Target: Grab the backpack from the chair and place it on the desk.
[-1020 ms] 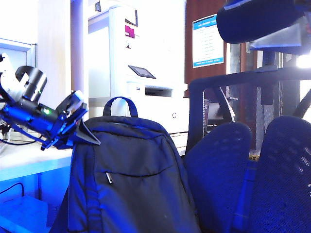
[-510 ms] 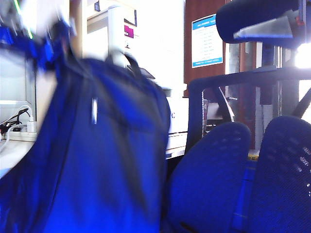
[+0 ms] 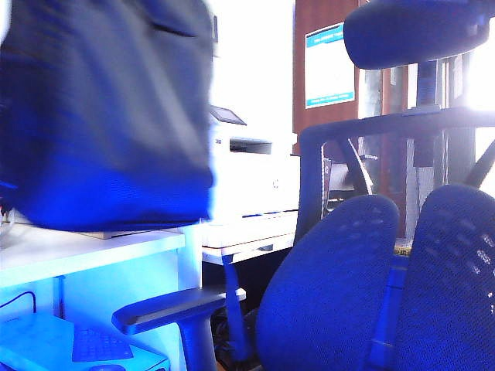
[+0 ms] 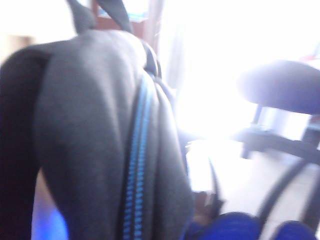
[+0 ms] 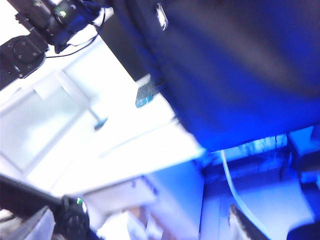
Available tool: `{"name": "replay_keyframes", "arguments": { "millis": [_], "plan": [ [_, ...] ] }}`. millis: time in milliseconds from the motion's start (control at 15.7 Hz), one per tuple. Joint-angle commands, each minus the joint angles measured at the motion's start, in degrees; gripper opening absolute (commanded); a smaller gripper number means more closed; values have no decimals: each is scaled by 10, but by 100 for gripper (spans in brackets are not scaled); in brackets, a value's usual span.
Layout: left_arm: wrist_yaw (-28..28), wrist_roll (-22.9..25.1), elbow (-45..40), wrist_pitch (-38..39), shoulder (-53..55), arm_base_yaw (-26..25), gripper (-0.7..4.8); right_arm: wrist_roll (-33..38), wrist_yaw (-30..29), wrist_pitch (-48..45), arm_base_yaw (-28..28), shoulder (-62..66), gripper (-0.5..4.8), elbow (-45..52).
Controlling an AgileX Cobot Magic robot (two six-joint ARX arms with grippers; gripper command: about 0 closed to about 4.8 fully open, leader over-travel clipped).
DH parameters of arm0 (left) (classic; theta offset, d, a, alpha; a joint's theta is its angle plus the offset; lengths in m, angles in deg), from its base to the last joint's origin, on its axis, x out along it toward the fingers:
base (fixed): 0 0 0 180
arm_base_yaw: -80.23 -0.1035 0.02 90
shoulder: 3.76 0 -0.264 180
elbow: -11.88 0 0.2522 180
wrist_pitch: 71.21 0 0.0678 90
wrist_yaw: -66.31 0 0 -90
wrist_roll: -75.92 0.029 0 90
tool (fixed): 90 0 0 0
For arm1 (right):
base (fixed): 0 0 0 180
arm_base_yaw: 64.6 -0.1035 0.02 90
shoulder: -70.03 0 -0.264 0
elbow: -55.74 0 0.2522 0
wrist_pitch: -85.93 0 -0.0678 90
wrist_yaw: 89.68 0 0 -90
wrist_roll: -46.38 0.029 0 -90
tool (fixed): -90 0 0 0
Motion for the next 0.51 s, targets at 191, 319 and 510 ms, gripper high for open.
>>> {"name": "replay_keyframes", "arguments": {
  "millis": [191, 319, 510],
  "plan": [
    [-13, 1, 161, -75, -6, -155, -6, 45, 0, -32, -6, -3, 479, -3],
    [-13, 1, 211, -75, 38, -194, -6, 47, 0, -35, -6, -3, 479, -5],
    [-12, 39, 263, -74, 131, -211, -6, 56, 1, -36, -7, -2, 479, -16]
  ]
}}
